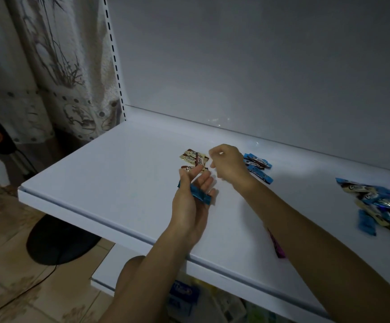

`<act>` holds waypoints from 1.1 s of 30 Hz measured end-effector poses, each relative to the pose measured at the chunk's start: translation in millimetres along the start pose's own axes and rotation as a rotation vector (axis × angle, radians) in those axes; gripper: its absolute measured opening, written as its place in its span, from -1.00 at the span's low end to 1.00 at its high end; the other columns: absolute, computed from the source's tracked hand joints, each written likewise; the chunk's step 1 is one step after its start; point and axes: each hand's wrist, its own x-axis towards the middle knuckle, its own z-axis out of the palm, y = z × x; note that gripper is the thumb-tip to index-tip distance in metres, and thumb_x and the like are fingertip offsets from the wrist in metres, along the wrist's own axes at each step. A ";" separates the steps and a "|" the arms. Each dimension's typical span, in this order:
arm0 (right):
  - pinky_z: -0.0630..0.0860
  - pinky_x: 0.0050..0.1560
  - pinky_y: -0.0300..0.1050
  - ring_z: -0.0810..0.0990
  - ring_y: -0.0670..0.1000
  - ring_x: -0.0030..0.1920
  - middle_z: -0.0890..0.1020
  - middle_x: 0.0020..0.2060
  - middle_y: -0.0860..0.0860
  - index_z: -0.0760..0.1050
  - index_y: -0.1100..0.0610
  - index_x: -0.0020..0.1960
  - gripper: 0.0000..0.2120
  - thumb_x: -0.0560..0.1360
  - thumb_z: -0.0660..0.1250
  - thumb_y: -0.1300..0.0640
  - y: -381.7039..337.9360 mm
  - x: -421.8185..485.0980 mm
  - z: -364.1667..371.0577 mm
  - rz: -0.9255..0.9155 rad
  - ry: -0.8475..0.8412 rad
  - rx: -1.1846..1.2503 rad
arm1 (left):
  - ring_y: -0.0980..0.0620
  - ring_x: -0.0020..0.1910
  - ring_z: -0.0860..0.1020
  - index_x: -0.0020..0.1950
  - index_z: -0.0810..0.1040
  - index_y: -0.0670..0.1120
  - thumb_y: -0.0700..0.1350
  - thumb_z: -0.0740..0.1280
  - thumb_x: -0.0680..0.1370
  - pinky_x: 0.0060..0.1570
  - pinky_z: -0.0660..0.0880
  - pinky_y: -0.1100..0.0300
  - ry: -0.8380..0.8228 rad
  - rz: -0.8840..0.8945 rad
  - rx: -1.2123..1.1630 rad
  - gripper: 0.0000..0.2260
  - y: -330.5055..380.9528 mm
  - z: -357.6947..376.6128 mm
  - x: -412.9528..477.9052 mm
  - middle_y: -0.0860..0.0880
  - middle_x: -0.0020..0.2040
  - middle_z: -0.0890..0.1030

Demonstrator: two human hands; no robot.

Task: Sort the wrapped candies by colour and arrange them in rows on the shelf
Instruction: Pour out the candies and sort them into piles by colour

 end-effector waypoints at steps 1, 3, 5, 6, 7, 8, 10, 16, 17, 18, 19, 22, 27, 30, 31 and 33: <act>0.41 -0.48 -0.28 0.51 -0.10 -0.40 0.62 -0.20 0.03 0.56 0.15 -0.01 -0.79 0.58 0.24 0.03 -1.1 -15.9 -9.6 -0.023 -0.044 0.075 | -0.10 0.30 0.49 0.31 0.47 -0.05 0.17 0.00 0.63 0.36 0.37 -0.07 -0.010 0.007 0.006 -0.55 -0.5 -0.3 0.2 -0.14 0.30 0.53; 0.33 -0.56 -0.31 0.47 -0.13 -0.50 0.59 -0.35 -0.01 0.54 0.12 -0.13 -0.79 0.55 0.28 0.01 -0.2 -51.4 -28.1 -0.091 -0.223 0.115 | -0.08 0.31 0.48 0.41 0.40 -0.01 0.19 -0.03 0.62 0.32 0.41 -0.03 -0.058 0.036 0.029 -0.52 -2.5 1.2 -0.8 -0.11 0.32 0.51; 0.36 -0.54 -0.28 0.52 -0.12 -0.45 0.59 -0.41 -0.08 0.54 0.06 -0.12 -0.93 0.50 0.36 0.07 5.1 -81.2 -40.8 -0.122 -0.390 0.119 | -0.06 0.31 0.47 0.44 0.36 0.06 0.19 -0.03 0.62 0.28 0.45 0.00 -0.100 0.042 0.073 -0.53 -3.4 6.9 -2.2 -0.06 0.31 0.49; 0.37 -0.54 -0.28 0.53 -0.12 -0.45 0.60 -0.43 -0.09 0.53 0.04 -0.08 -0.95 0.48 0.39 0.11 11.5 -88.2 -44.4 -0.110 -0.421 0.135 | -0.05 0.33 0.45 0.45 0.35 0.08 0.20 -0.02 0.61 0.29 0.44 -0.02 -0.106 0.037 0.117 -0.54 -5.1 10.5 -2.1 -0.04 0.32 0.47; 0.37 -0.54 -0.28 0.52 -0.13 -0.47 0.60 -0.45 -0.09 0.53 0.04 -0.05 -0.91 0.47 0.41 0.15 17.3 -92.5 -47.5 -0.085 -0.401 0.166 | -0.05 0.36 0.42 0.47 0.31 0.09 0.22 0.00 0.60 0.32 0.41 -0.05 -0.113 0.027 0.186 -0.52 -8.2 15.8 -3.1 -0.02 0.36 0.44; 0.36 -0.55 -0.29 0.50 -0.14 -0.50 0.61 -0.46 -0.07 0.53 0.05 -0.04 -0.89 0.46 0.42 0.18 24.7 -92.6 -52.1 -0.054 -0.330 0.201 | -0.04 0.39 0.38 0.51 0.23 0.08 0.25 0.02 0.59 0.37 0.36 -0.04 -0.122 0.018 0.289 -0.47 -12.5 22.4 -4.8 -0.02 0.41 0.40; 0.38 -0.53 -0.27 0.49 -0.15 -0.53 0.62 -0.44 -0.03 0.55 0.12 -0.02 -0.87 0.45 0.43 0.17 43.9 -84.3 -67.2 -0.012 -0.069 0.246 | 0.02 0.46 0.27 0.57 0.00 0.07 0.28 0.07 0.58 0.44 0.20 0.10 -0.184 0.052 0.631 -0.37 -23.3 34.9 -11.3 0.01 0.53 0.23; 0.47 -0.13 -0.13 0.58 0.02 -0.06 0.63 -0.04 -0.01 0.53 -0.01 0.14 -0.70 0.47 0.34 -0.12 109.3 -34.0 -113.5 0.130 0.327 -0.400 | 0.03 0.55 0.02 0.49 0.31 0.02 0.33 0.15 0.51 0.47 0.00 0.11 -0.696 0.560 1.723 -0.37 -59.4 34.4 -32.3 0.02 0.57 0.10; 0.47 -0.10 -0.12 0.57 0.04 0.00 0.62 0.05 0.00 0.52 -0.01 0.18 -0.66 0.47 0.34 -0.13 111.1 -27.4 -113.8 0.125 0.307 -0.417 | 0.00 0.55 0.01 0.46 0.35 0.05 0.38 0.10 0.48 0.48 0.00 0.04 -0.771 0.575 1.836 -0.35 -62.3 35.7 -31.7 0.01 0.57 0.12; 0.47 -0.02 -0.10 0.56 0.05 0.09 0.60 0.16 0.01 0.50 0.00 0.24 -0.61 0.47 0.33 -0.14 110.6 -23.1 -113.1 0.111 0.281 -0.426 | -0.01 0.56 0.00 0.47 0.34 0.06 0.38 0.08 0.49 0.49 0.00 0.00 -0.801 0.559 1.910 -0.35 -64.0 38.0 -30.0 0.02 0.57 0.13; 0.47 0.07 -0.07 0.53 0.06 0.19 0.55 0.25 0.02 0.46 0.01 0.31 -0.54 0.48 0.33 -0.16 108.7 -20.8 -112.9 0.108 0.252 -0.429 | 0.00 0.56 -0.01 0.49 0.30 0.06 0.35 0.10 0.52 0.50 -0.01 -0.01 -0.805 0.539 1.955 -0.39 -65.2 40.5 -27.9 0.03 0.57 0.13; 0.45 0.10 -0.06 0.52 0.07 0.21 0.55 0.24 0.02 0.41 0.00 0.36 -0.50 0.49 0.30 -0.18 103.0 -30.7 -120.9 0.083 0.274 -0.412 | 0.01 0.56 -0.05 0.55 0.15 0.06 0.27 0.10 0.57 0.49 -0.09 -0.01 -0.757 0.561 2.015 -0.41 -69.1 50.1 -23.7 0.01 0.58 0.04; 0.51 -0.03 -0.07 0.56 -0.02 -0.02 0.60 -0.07 -0.05 0.52 0.02 0.15 -0.72 0.52 0.29 -0.10 114.6 -83.8 -158.4 -0.013 0.366 -0.381 | -0.02 0.51 0.15 0.52 0.24 -0.02 0.15 0.15 0.61 0.47 0.03 0.10 -0.711 0.712 1.891 -0.49 -89.9 84.6 -21.5 -0.04 0.53 0.24; 0.47 0.12 -0.02 0.52 0.02 0.12 0.58 0.08 0.03 0.53 0.08 0.16 -0.73 0.52 0.32 -0.02 136.2 -117.1 -186.7 -0.085 0.505 -0.371 | 0.00 0.50 0.18 0.53 0.21 -0.04 0.12 0.20 0.60 0.44 0.09 0.18 -0.761 0.715 1.810 -0.46 -111.9 113.4 -25.8 -0.04 0.53 0.23; 0.45 0.14 -0.04 0.50 0.04 0.14 0.58 0.09 0.04 0.54 0.11 0.16 -0.74 0.52 0.33 0.01 144.1 -127.2 -196.8 -0.095 0.555 -0.390 | 0.00 0.51 0.15 0.54 0.16 -0.04 0.12 0.19 0.60 0.45 0.08 0.16 -0.786 0.683 1.817 -0.44 -120.7 123.2 -28.4 -0.04 0.55 0.18; 0.43 0.08 -0.06 0.50 0.08 0.11 0.59 0.06 0.07 0.55 0.14 0.12 -0.76 0.51 0.35 0.05 158.5 -146.3 -216.6 -0.072 0.625 -0.459 | -0.03 0.53 0.08 0.56 0.07 -0.04 0.14 0.19 0.60 0.47 0.05 0.12 -0.862 0.656 1.829 -0.39 -139.7 140.7 -33.5 -0.06 0.57 0.09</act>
